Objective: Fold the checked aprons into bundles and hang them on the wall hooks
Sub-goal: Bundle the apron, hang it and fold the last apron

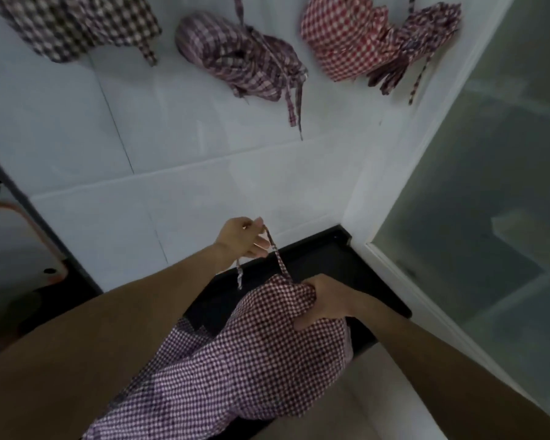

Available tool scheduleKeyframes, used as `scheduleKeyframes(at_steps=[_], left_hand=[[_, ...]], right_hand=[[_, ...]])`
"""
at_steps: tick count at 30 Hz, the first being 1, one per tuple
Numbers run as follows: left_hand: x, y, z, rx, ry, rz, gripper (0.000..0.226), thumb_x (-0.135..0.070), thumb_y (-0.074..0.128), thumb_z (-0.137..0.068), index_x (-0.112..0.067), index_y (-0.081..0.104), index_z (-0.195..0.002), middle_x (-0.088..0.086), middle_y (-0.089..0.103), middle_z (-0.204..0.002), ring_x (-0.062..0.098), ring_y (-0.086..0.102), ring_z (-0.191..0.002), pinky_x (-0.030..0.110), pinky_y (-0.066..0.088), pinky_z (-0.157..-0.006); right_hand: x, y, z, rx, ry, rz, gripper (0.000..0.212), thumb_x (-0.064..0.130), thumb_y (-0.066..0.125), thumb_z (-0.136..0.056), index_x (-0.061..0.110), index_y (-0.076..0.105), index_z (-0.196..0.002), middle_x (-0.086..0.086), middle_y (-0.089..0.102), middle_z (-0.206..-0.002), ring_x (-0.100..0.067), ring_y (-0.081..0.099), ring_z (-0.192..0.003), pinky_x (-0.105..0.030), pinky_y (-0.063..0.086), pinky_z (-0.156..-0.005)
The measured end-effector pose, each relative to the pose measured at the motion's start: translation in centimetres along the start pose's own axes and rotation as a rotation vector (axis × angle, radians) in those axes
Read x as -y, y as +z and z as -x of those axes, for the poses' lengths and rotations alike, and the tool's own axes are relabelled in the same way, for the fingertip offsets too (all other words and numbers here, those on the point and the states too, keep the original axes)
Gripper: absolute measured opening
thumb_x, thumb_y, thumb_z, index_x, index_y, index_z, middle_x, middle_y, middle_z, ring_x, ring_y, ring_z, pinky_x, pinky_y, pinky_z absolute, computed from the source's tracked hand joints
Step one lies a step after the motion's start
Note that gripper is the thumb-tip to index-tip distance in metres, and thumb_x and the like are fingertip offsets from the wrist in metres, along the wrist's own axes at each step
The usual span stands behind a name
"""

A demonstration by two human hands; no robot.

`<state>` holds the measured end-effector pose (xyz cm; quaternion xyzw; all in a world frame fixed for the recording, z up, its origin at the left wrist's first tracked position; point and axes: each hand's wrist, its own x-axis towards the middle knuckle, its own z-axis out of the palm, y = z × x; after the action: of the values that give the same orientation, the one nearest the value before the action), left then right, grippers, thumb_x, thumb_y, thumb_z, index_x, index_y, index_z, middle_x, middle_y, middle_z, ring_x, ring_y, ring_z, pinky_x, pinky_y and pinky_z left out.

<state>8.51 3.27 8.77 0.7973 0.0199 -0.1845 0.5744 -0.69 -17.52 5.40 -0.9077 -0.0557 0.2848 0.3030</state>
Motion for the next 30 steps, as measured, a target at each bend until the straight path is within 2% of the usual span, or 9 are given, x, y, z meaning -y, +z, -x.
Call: scheduleKeyframes(at_steps=[3,4,7,10,14,17,21,25,30], left_hand=[[3.5,2.1,-0.6,-0.097,0.085,-0.386,0.073,-0.05,0.061,-0.092,-0.011,0.032,-0.147,0.011,0.049,-0.129,0.024,0.051,-0.118,0.038,0.043,-0.103],[4.3,2.8,-0.7,-0.108,0.158,-0.456,0.068,-0.05,0.062,-0.092,-0.014,0.038,-0.143,0.01,0.047,-0.133,0.026,0.048,-0.124,0.042,0.041,-0.107],[4.3,5.4,-0.5,0.27,0.057,-0.409,0.038,-0.051,0.049,-0.098,-0.018,0.066,-0.102,0.006,0.066,-0.108,0.024,0.062,-0.105,0.032,0.049,-0.088],[4.5,7.6,-0.9,0.578,-0.112,-0.549,0.061,-0.07,0.047,-0.091,-0.019,0.07,-0.114,0.005,0.07,-0.11,0.02,0.067,-0.099,0.03,0.053,-0.089],[4.9,8.1,-1.6,0.555,0.004,-0.574,0.032,-0.051,0.069,-0.087,-0.02,0.072,-0.093,-0.001,0.072,-0.086,0.012,0.069,-0.077,0.019,0.054,-0.067],[5.0,7.7,-1.9,0.558,0.096,-0.55,0.021,-0.033,0.077,-0.082,-0.013,0.071,-0.085,0.0,0.07,-0.079,0.015,0.067,-0.076,0.03,0.054,-0.076],[5.4,7.4,-2.8,0.595,0.103,-0.685,0.016,-0.031,0.077,-0.08,-0.024,0.066,-0.071,-0.01,0.065,-0.069,0.004,0.061,-0.066,0.025,0.049,-0.071],[5.9,7.2,-2.7,0.583,0.078,-0.646,0.015,-0.033,0.074,-0.086,-0.019,0.072,-0.082,-0.011,0.067,-0.069,-0.006,0.06,-0.06,0.01,0.043,-0.063],[6.6,7.1,-2.3,0.57,-0.03,-0.583,0.026,-0.04,0.068,-0.09,-0.021,0.075,-0.105,-0.007,0.074,-0.093,0.003,0.068,-0.081,0.018,0.05,-0.079]], right_hand=[[-1.3,-0.3,-0.2,-0.101,0.031,0.059,0.053,0.037,0.087,-0.069,0.021,0.063,-0.113,0.007,0.063,-0.095,-0.01,0.058,-0.086,-0.018,0.046,-0.07],[-1.7,-0.3,-0.3,-0.13,0.03,0.07,0.051,0.034,0.087,-0.071,0.02,0.062,-0.113,0.007,0.061,-0.095,-0.01,0.057,-0.086,-0.016,0.044,-0.069],[-3.1,-0.8,-1.0,-0.186,0.014,0.047,0.044,0.03,0.086,-0.073,0.02,0.061,-0.108,0.006,0.061,-0.094,-0.013,0.057,-0.087,-0.018,0.045,-0.07],[-4.0,-1.4,-1.9,-0.168,0.061,0.045,0.035,0.035,0.084,-0.072,0.031,0.054,-0.089,0.001,0.064,-0.1,-0.018,0.062,-0.094,-0.037,0.052,-0.087],[-5.6,-2.2,-2.1,-0.117,0.082,0.053,0.057,0.053,0.086,-0.056,0.029,0.054,-0.096,0.001,0.063,-0.1,-0.02,0.062,-0.094,-0.037,0.052,-0.086],[-6.7,-2.6,-2.2,-0.069,0.06,0.074,0.077,0.059,0.083,-0.053,0.024,0.056,-0.116,0.0,0.064,-0.115,-0.02,0.062,-0.107,-0.041,0.05,-0.097],[-7.2,-3.0,-2.9,0.05,0.048,0.08,0.104,0.081,0.076,-0.037,0.028,0.061,-0.125,0.006,0.066,-0.123,-0.015,0.063,-0.111,-0.045,0.049,-0.103],[-8.0,-3.0,-3.6,0.063,0.031,0.039,0.084,0.095,0.061,-0.052,0.029,0.073,-0.103,0.007,0.074,-0.103,-0.012,0.07,-0.091,-0.043,0.055,-0.092],[-7.9,-3.4,-3.3,-0.032,-0.09,-0.023,0.027,0.042,0.078,-0.08,0.026,0.064,-0.095,0.007,0.069,-0.105,-0.01,0.065,-0.097,-0.036,0.05,-0.096]])
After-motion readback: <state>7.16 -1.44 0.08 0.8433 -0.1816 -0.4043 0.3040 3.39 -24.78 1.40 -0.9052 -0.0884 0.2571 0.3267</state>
